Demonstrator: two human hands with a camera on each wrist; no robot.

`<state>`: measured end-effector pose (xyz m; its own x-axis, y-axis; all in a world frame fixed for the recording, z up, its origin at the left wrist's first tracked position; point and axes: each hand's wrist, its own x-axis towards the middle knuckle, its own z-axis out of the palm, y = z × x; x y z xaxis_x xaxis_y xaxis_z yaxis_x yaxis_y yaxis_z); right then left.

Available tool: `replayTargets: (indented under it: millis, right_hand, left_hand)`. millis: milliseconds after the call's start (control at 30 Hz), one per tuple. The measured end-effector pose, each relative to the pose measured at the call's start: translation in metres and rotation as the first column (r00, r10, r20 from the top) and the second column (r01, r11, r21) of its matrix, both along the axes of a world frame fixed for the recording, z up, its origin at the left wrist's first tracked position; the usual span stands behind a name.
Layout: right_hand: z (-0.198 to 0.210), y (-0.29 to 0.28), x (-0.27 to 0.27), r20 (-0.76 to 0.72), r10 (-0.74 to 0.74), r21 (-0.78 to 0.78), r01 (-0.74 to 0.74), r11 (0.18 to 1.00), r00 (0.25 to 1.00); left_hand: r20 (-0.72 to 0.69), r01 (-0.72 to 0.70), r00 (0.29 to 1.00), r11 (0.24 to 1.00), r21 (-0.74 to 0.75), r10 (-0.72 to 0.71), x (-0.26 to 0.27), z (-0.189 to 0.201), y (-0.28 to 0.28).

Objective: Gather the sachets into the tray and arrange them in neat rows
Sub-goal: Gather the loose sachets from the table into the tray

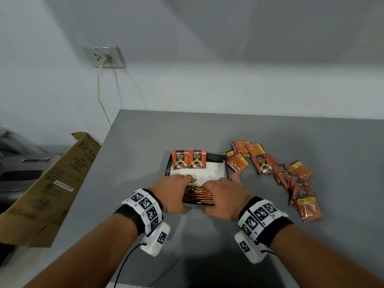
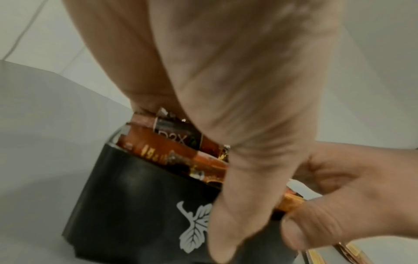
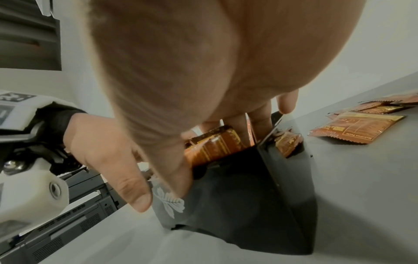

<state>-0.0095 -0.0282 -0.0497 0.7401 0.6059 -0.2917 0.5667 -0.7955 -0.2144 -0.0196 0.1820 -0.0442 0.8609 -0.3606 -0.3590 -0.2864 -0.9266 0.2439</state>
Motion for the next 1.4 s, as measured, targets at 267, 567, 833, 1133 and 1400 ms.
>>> replayTargets:
  millis: [267,567,833,1133,1400]
  right_hand:
    - [-0.004,-0.003,0.007,-0.162,-0.066,0.095,0.082,0.992,0.985]
    - [-0.004,-0.003,0.013,-0.180,-0.081,0.127,0.104,0.986,0.980]
    - [0.002,-0.008,0.018,-0.037,-0.097,0.159,0.102,0.982,0.995]
    - [-0.003,-0.002,0.011,-0.003,-0.061,0.044,0.061,0.997,0.998]
    - [-0.006,0.000,0.008,-0.026,-0.066,-0.018,0.065,0.998,0.998]
  left_hand:
    - [-0.092,0.063,0.994,0.998,-0.027,-0.065,0.011,-0.001,0.004]
    - [-0.234,-0.008,0.972,0.996,-0.088,-0.013,0.017,0.013,0.005]
    - [-0.090,-0.044,0.995,0.991,-0.128,0.033,0.020,0.027,0.008]
    - [-0.050,0.007,0.999,0.997,0.071,-0.004,0.009,0.018,-0.009]
    - [-0.008,0.015,1.000,0.998,0.069,-0.014,0.004,0.011,-0.014]
